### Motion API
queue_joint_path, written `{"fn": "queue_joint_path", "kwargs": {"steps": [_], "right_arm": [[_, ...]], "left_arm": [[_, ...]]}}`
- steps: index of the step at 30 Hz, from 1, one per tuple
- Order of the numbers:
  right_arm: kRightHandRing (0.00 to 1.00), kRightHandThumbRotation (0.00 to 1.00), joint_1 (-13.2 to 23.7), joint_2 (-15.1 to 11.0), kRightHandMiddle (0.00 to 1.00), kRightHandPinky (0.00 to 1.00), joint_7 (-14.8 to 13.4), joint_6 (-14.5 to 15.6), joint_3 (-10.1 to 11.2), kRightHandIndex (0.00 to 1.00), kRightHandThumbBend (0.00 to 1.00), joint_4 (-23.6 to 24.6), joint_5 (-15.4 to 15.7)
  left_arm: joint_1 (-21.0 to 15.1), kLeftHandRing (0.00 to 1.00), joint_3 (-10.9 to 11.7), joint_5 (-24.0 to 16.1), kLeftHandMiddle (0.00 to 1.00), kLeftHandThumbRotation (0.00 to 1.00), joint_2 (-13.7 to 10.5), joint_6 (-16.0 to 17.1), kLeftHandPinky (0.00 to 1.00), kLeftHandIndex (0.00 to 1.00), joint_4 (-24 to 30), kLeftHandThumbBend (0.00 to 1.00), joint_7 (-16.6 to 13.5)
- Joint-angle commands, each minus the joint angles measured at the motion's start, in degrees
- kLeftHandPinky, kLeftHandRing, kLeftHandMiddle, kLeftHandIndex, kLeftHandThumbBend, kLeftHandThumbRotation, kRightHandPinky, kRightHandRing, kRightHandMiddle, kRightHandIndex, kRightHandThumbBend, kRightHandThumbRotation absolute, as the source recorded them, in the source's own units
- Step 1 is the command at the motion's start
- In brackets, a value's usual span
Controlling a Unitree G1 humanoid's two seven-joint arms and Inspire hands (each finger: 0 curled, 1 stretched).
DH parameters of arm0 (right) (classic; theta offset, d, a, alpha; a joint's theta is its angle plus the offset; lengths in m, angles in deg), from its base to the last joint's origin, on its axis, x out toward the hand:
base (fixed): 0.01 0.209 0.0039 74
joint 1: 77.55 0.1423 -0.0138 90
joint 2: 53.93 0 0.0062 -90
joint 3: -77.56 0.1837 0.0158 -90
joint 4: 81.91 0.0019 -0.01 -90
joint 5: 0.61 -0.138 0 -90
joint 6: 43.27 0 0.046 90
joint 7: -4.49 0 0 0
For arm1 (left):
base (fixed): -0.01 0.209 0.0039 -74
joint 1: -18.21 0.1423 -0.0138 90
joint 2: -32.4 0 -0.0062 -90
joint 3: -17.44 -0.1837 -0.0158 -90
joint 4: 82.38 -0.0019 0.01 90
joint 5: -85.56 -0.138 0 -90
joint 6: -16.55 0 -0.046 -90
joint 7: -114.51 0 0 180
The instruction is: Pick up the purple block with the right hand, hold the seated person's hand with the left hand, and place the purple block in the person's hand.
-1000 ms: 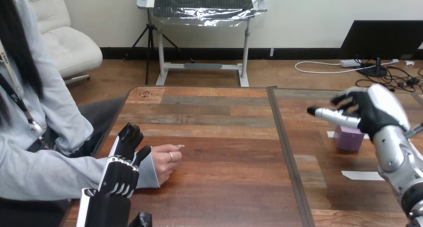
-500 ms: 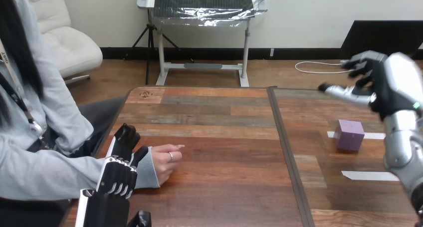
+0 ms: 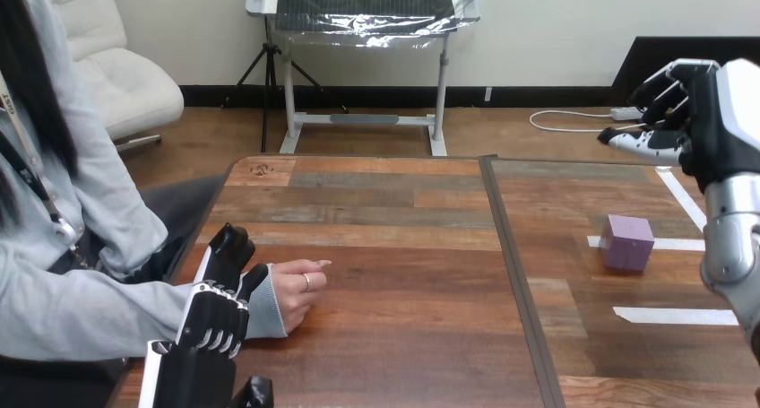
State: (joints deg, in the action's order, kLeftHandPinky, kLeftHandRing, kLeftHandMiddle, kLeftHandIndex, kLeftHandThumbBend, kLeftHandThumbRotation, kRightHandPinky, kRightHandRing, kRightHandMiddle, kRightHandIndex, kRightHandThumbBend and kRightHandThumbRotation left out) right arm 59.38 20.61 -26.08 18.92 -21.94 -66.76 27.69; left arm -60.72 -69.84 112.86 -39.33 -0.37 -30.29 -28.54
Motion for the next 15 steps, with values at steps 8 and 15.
{"fn": "queue_joint_path", "kwargs": {"steps": [8, 15], "right_arm": [[0.4, 0.06, 7.2, -0.1, 0.46, 0.34, 2.4, 3.9, -0.8, 0.5, 0.73, -0.3, 0.3], [0.52, 0.17, 8.5, -0.4, 0.57, 0.44, 6.1, 7.9, -2.2, 0.6, 0.74, -1.1, 1.5]], "left_arm": [[-2.7, 0.96, -0.6, -0.5, 0.96, 0.68, 0.6, 0.5, 0.93, 0.94, 0.5, 1.0, -0.1], [-2.9, 0.96, -0.6, -0.6, 0.96, 0.69, 0.5, 0.8, 0.93, 0.94, 0.3, 1.0, 0.1]]}}
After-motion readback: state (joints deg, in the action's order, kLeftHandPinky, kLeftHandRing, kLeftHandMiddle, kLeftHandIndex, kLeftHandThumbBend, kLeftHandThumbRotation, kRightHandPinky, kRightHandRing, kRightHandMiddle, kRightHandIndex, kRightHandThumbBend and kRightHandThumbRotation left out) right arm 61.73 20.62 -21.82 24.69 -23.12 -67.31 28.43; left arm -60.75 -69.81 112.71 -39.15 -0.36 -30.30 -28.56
